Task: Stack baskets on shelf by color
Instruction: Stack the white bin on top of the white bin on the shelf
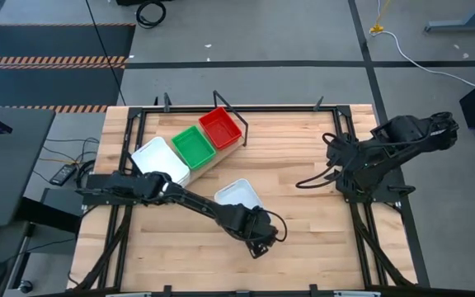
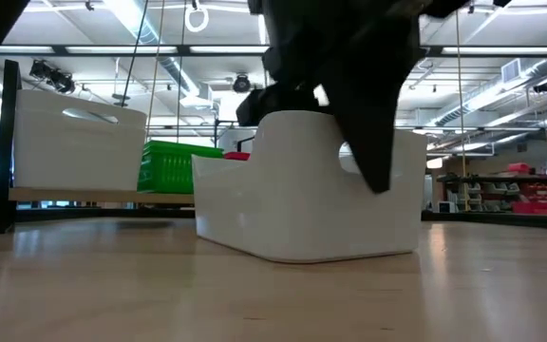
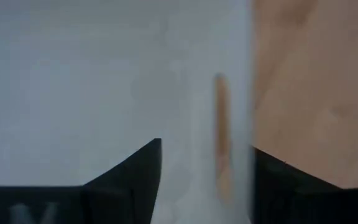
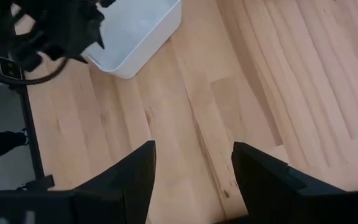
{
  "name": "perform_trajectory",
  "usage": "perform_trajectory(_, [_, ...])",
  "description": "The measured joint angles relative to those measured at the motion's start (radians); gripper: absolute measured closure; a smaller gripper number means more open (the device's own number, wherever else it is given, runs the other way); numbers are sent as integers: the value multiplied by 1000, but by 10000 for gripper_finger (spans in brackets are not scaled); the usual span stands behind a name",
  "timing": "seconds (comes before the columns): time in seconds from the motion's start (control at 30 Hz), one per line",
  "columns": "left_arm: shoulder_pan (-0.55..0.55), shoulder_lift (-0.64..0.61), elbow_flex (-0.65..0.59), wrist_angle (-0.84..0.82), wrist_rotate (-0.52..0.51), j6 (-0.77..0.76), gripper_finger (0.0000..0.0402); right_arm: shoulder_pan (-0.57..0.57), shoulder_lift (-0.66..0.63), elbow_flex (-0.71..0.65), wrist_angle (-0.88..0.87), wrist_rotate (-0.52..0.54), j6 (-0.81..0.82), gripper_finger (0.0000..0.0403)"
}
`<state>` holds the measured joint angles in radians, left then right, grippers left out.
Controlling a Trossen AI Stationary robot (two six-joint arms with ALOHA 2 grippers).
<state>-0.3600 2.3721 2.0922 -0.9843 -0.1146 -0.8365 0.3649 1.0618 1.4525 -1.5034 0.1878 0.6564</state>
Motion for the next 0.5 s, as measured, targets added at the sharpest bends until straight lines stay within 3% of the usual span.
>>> perform_trajectory(0.13, [11,7,3,5,3,-17,259,0,0,0,-6,-6,3,187])
perform_trajectory(0.3, [16,10,4,-10,35,-21,378,0,0,0,-8,6,-2,187])
perform_trajectory(0.5, [16,-23,4,-26,61,-31,392,0,0,0,-8,43,-24,187])
